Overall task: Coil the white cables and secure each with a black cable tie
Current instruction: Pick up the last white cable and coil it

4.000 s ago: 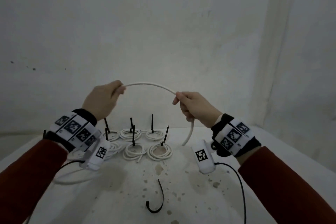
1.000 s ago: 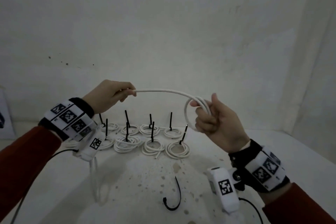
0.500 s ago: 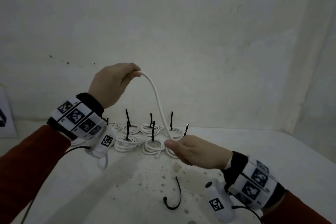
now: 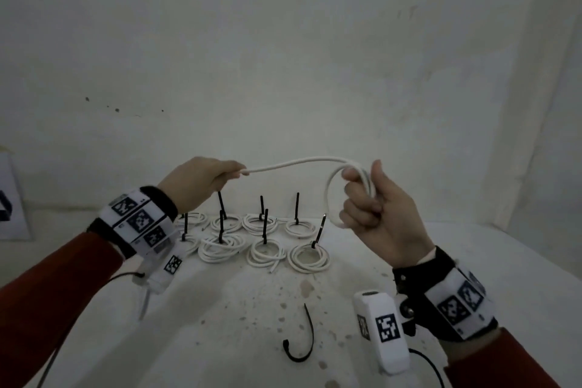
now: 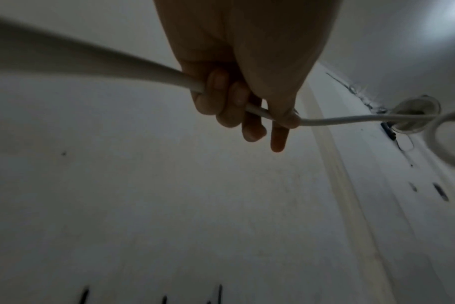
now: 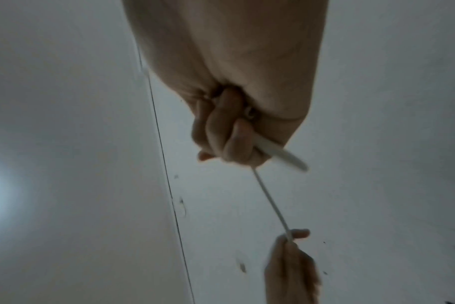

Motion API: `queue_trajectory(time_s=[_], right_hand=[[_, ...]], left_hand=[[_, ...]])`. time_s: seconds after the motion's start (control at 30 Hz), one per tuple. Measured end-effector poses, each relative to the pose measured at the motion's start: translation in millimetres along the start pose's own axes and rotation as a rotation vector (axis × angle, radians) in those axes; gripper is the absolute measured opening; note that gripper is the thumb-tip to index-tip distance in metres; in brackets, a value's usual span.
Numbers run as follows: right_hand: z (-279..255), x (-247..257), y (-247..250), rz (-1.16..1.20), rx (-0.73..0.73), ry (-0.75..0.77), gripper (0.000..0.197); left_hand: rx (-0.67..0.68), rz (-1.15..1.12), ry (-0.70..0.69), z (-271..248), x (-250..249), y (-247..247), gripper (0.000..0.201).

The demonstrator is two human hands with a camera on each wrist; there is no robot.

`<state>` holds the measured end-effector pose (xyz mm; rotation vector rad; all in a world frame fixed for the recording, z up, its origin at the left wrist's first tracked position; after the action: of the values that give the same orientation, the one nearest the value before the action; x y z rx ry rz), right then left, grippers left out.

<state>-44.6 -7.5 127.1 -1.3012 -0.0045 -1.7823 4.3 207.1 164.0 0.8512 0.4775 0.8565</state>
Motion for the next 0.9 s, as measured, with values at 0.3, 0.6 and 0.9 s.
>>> queue_trajectory(time_s=[0.3,0.6,0.9], right_hand=[[3,51,20,0.305,-0.05,0.304,0.039],[51,75,4,0.259,-0.071,0.47,0.028],[110,15,12,-0.824,-0.225,0.129,0.023]], left_hand=[[-0.151,0.224,-0.094,-39,-30,-7,0.031],[-0.109,0.626,-0.405,-44,-91,-21,0.058],[-0.071,0.642,-0.509,-45,-117,9,0.041]])
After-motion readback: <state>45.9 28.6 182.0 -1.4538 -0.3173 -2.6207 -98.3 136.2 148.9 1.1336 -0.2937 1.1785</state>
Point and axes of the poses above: each hand's wrist, its own z-axis towards the middle knuckle, its own y-axis out of the back of the hand, x = y × z, the point moved 10 cm from there along z, towards the middle knuckle, and after that the axes turned 2 degrees about x, right-handed, at the moved point
